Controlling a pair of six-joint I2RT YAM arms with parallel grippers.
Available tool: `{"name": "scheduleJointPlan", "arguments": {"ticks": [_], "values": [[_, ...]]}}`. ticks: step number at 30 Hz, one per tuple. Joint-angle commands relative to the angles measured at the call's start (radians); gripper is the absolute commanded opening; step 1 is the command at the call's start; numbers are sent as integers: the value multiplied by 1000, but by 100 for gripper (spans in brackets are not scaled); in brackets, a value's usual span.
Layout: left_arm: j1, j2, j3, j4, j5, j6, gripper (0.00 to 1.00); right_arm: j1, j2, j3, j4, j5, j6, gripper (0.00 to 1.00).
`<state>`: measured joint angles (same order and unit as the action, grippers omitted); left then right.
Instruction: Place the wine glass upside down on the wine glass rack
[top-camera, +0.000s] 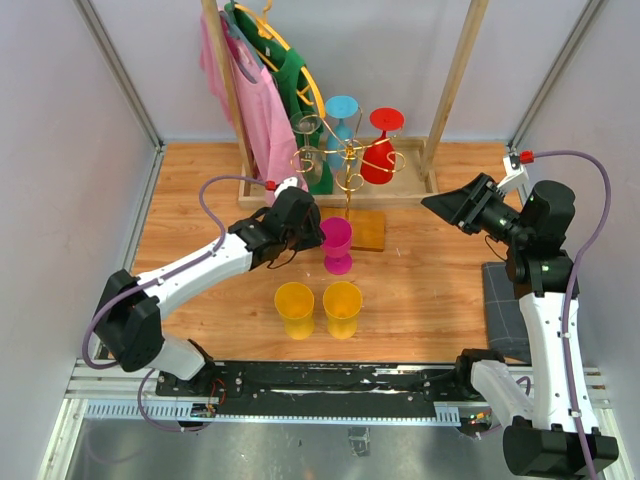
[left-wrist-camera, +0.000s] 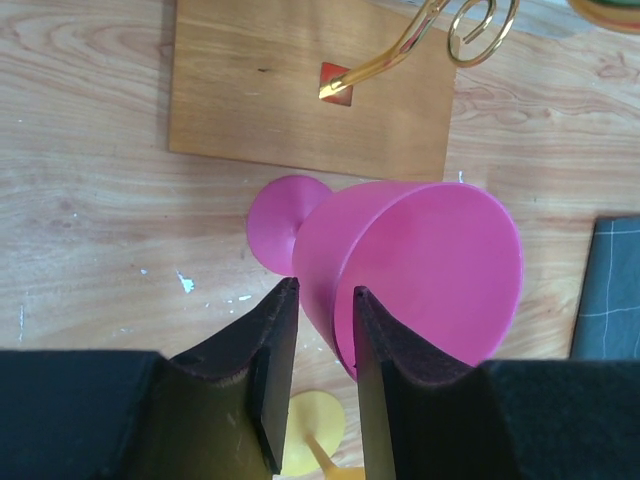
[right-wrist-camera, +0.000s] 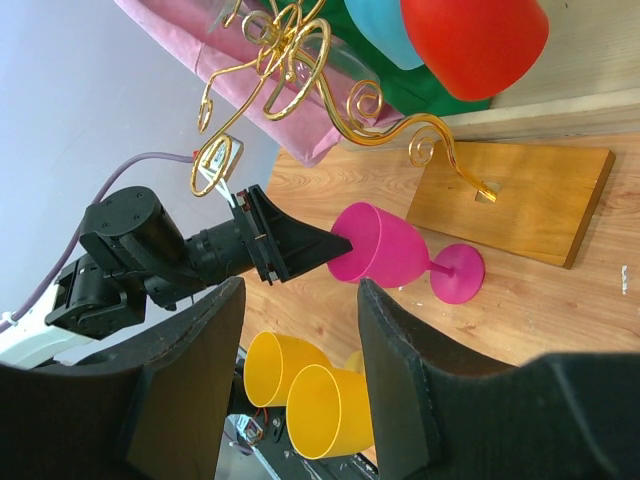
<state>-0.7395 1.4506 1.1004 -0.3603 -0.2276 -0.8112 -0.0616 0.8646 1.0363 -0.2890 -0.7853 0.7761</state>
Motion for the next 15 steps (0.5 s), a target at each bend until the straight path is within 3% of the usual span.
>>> {"name": "scheduleJointPlan", "arguments": {"ticks": [1,11,15], "values": [[-11,-32,-23,10,-30,-4,32,6,-16,-10,21,-2,-2,50],[-11,-61,-37,3,-28,0,19,6,-24,-22,29,-2,9,50],[-11,-66,-33,-5,-12,7,8,6,-26,-25,32,0,12,50]]}}
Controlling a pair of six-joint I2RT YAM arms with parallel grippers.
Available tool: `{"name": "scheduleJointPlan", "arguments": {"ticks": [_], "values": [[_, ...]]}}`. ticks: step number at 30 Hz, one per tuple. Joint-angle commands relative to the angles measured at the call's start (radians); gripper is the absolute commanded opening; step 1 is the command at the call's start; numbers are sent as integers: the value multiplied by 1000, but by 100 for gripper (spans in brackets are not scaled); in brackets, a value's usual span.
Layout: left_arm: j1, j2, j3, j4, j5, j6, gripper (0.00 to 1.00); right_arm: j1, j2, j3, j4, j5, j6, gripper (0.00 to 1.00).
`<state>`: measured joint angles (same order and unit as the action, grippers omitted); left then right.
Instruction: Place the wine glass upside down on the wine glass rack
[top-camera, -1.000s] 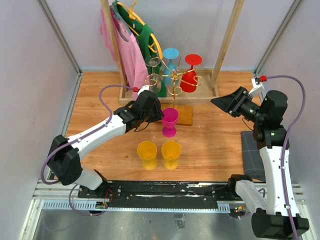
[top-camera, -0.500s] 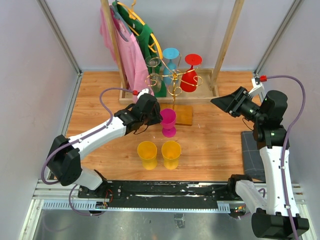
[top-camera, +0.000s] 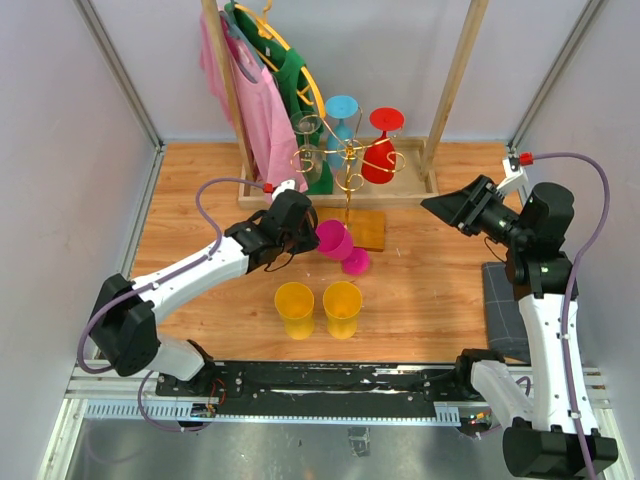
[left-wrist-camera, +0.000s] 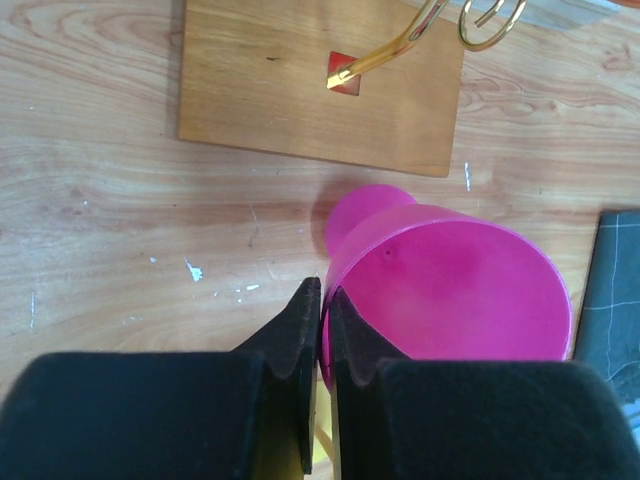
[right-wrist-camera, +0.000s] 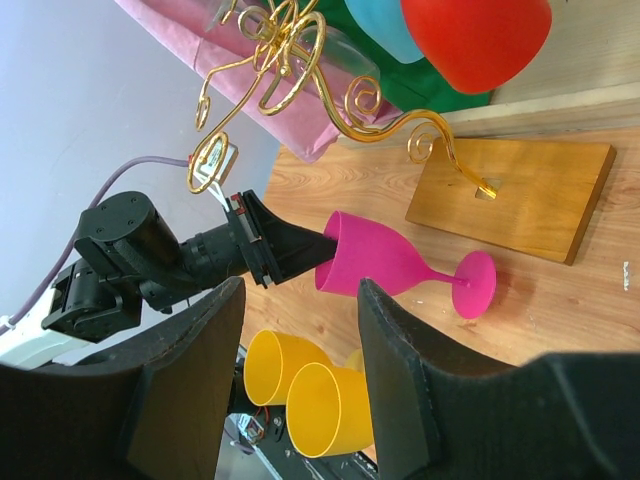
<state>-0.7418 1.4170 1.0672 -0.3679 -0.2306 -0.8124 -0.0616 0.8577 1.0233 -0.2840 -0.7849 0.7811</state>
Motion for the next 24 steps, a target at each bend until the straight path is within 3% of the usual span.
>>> {"name": "scheduleJointPlan", "arguments": {"ticks": [1,15,19,24], "values": [[-8,-33,0,-1,-9,10,3,6,-20,-15,29,-1,7,50],[-8,-153,56,6,44,68,0,6,-28,-8,30,14,1,51],[-8,-184,102,32,110,94,0,6,-26,-4,30,19,-4,51],[-8,-209,179,58,288,118,0,5,-25,9,13,38,-30,51]]}}
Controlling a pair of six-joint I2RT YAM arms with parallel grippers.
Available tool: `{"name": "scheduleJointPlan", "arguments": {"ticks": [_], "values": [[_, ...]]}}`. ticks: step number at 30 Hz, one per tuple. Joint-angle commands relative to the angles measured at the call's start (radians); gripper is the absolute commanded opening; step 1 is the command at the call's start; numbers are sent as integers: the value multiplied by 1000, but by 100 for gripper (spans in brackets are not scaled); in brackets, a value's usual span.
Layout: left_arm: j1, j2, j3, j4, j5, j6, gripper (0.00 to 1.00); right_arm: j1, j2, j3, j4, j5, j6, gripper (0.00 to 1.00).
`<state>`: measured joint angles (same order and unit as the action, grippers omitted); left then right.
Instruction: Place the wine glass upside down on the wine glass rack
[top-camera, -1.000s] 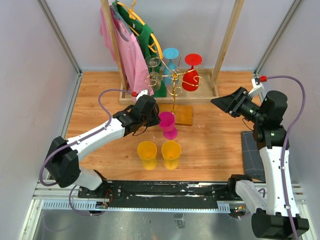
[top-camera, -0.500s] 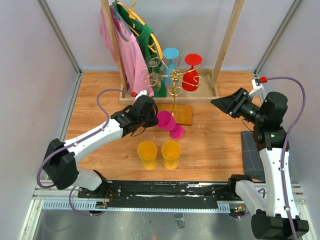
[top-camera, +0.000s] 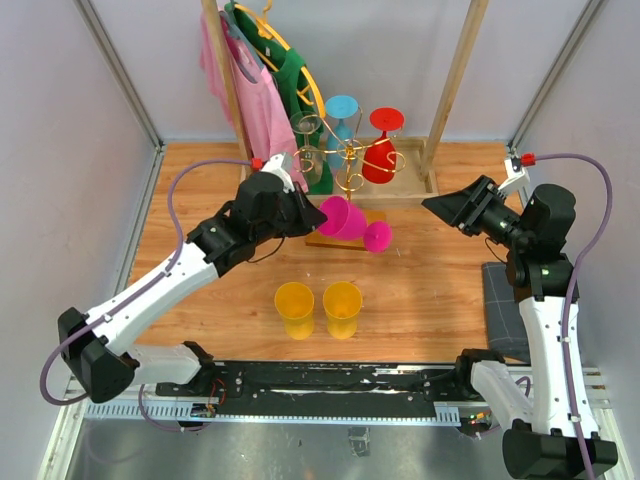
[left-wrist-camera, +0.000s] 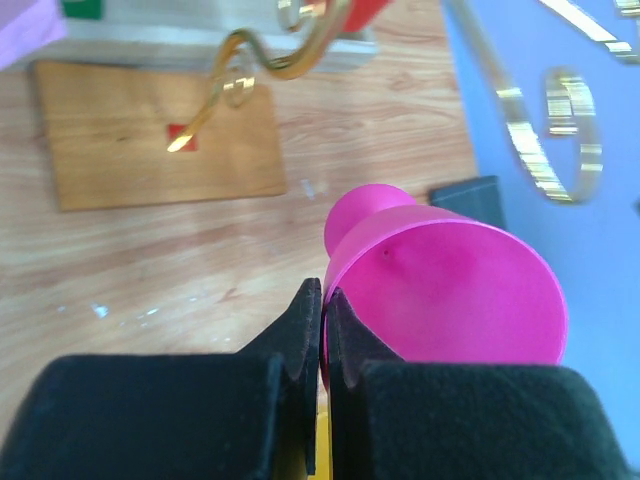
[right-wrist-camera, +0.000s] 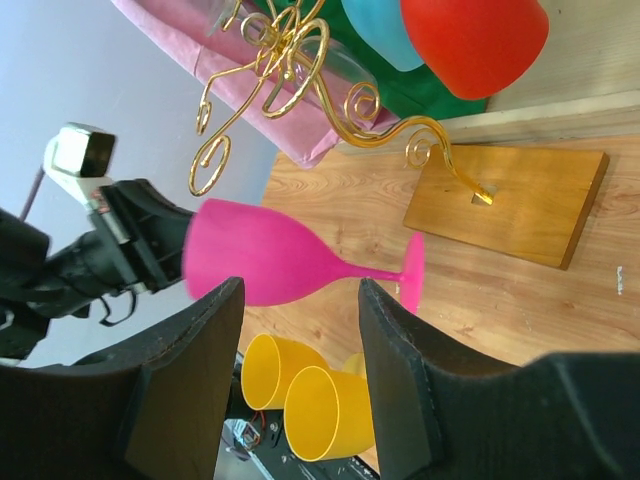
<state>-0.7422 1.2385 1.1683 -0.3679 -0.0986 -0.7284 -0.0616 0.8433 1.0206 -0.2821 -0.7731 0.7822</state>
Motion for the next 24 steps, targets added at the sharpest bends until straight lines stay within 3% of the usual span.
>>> {"name": "scheduleJointPlan", "arguments": {"ticks": [1,7,10,13,18,20,24], "values": [[-8,-34,94,58,204,36,0,5,-10,14,5,33,-42,51],[-5,-87,117,42,453,6,0,-5,0,44,-38,71,-91,51],[12,-151,70,126,577,-74,0,-12,1,40,-40,81,-95,52],[112,-231,-42,362,774,-261,0,-12,8,40,-27,61,-87,52],[277,-280,-218,782,920,-586,0,-12,19,20,109,-50,-20,53],[301,-276,-247,906,944,-663,0,-12,29,8,209,-128,37,54],[327,-237,-292,1206,976,-833,0,-5,43,-20,563,-236,238,57]]}}
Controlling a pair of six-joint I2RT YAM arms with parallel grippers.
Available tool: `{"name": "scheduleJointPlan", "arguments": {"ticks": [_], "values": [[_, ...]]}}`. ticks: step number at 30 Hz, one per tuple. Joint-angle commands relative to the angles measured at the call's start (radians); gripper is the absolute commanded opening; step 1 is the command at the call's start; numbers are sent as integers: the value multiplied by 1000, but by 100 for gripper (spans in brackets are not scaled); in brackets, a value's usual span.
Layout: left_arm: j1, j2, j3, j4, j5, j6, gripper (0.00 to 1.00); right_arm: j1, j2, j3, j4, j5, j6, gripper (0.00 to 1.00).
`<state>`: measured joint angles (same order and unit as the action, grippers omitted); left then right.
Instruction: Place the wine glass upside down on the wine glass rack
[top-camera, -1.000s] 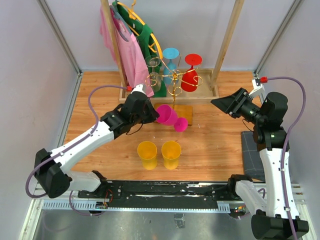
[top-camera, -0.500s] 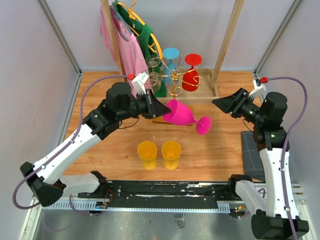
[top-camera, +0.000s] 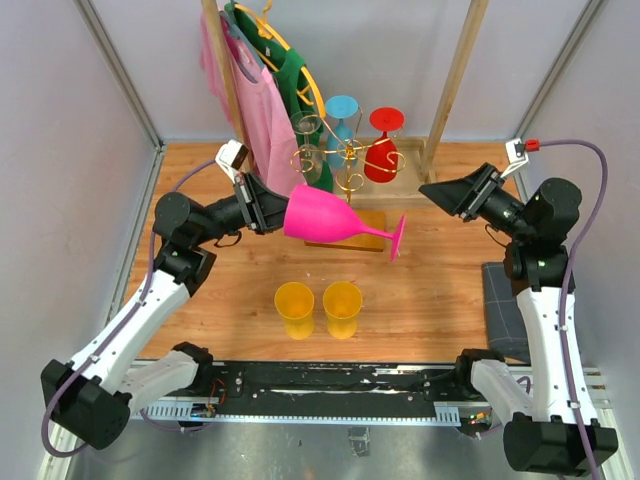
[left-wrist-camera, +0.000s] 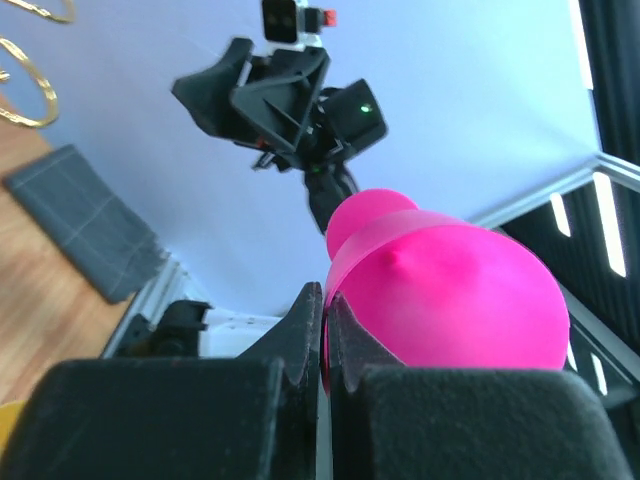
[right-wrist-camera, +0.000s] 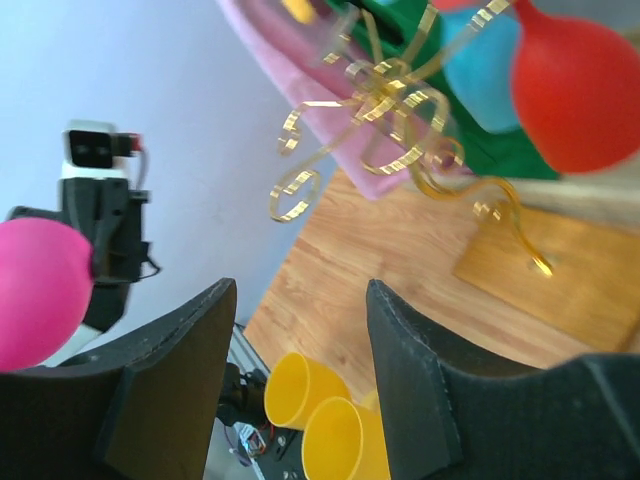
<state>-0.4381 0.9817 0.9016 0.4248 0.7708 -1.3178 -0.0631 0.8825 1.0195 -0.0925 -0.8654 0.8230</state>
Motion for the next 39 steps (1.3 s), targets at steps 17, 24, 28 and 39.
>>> {"name": "scheduleJointPlan", "arguments": {"ticks": [17,24,28,39], "values": [[68,378,-80,1359,-84,-901,0,350,152,120,988,-133,512,65],[68,399,-16,1359,-101,-927,0,447,220,189,1041,-118,527,65],[68,406,-16,1360,-117,-932,0,473,236,200,1054,-110,534,60],[68,427,-13,1361,-134,-934,0,545,292,201,1194,-70,630,34]]}}
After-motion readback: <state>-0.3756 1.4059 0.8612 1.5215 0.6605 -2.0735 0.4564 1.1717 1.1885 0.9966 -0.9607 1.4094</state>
